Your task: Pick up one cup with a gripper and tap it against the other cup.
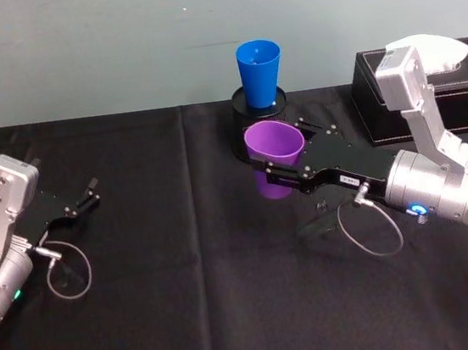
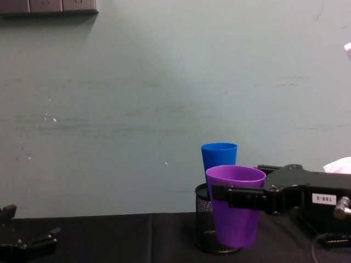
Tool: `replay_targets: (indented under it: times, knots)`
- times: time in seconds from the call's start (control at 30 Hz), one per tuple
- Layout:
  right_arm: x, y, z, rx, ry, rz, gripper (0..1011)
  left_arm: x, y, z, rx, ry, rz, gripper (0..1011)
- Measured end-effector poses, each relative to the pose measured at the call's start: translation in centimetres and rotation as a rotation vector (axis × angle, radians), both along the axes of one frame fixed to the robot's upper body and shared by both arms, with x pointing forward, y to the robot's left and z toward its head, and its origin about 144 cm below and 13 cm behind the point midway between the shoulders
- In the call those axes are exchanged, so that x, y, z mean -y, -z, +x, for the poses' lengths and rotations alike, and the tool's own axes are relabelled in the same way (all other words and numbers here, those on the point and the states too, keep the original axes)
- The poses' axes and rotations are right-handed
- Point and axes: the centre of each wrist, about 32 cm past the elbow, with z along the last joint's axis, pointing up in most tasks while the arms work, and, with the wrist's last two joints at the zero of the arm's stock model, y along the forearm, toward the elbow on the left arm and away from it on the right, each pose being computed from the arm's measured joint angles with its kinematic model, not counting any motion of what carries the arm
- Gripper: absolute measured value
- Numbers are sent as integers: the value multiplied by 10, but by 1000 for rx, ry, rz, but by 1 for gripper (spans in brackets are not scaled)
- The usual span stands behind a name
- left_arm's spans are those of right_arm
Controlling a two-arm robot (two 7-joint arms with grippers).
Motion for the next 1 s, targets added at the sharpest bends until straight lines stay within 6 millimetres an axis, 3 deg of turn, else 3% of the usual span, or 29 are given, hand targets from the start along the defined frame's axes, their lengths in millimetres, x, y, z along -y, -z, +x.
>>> replay_targets:
  times: [1.0]
  knots:
    - [0, -4, 0, 3, -2, -7, 728, 0, 0, 0, 0, 0, 0, 1005]
